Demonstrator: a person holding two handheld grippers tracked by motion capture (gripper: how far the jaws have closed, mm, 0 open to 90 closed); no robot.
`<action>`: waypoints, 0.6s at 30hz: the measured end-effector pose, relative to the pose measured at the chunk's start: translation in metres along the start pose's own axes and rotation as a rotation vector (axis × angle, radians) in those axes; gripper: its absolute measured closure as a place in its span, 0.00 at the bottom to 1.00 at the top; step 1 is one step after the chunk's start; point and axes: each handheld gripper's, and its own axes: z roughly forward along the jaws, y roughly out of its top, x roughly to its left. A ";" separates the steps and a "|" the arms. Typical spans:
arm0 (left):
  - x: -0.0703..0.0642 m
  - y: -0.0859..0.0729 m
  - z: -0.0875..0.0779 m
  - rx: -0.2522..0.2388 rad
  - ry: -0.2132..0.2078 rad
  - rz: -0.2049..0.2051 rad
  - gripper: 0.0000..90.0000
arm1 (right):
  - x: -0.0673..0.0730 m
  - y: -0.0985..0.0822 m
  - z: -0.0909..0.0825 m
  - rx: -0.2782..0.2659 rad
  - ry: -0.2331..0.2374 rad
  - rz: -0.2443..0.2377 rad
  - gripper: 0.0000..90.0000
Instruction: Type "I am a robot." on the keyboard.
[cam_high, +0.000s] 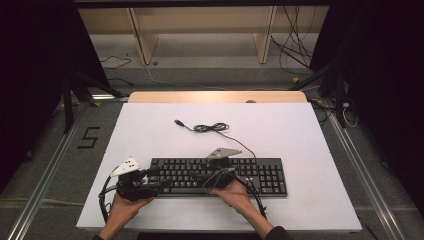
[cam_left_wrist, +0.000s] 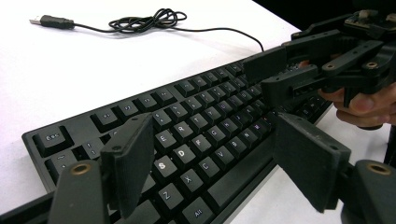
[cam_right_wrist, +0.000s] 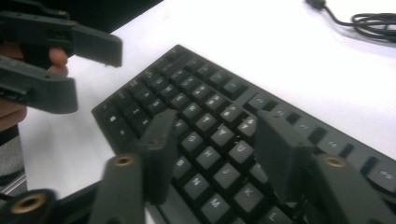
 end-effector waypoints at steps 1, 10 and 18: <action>0.000 0.000 0.000 0.000 0.000 0.000 0.32 | -0.001 0.000 -0.001 0.000 -0.004 0.004 0.50; 0.000 0.000 0.000 -0.005 -0.006 0.002 0.31 | -0.010 0.003 -0.009 -0.017 -0.027 0.011 0.46; 0.000 0.000 0.000 -0.005 -0.006 0.003 0.31 | -0.020 0.005 -0.015 -0.020 -0.059 0.016 0.61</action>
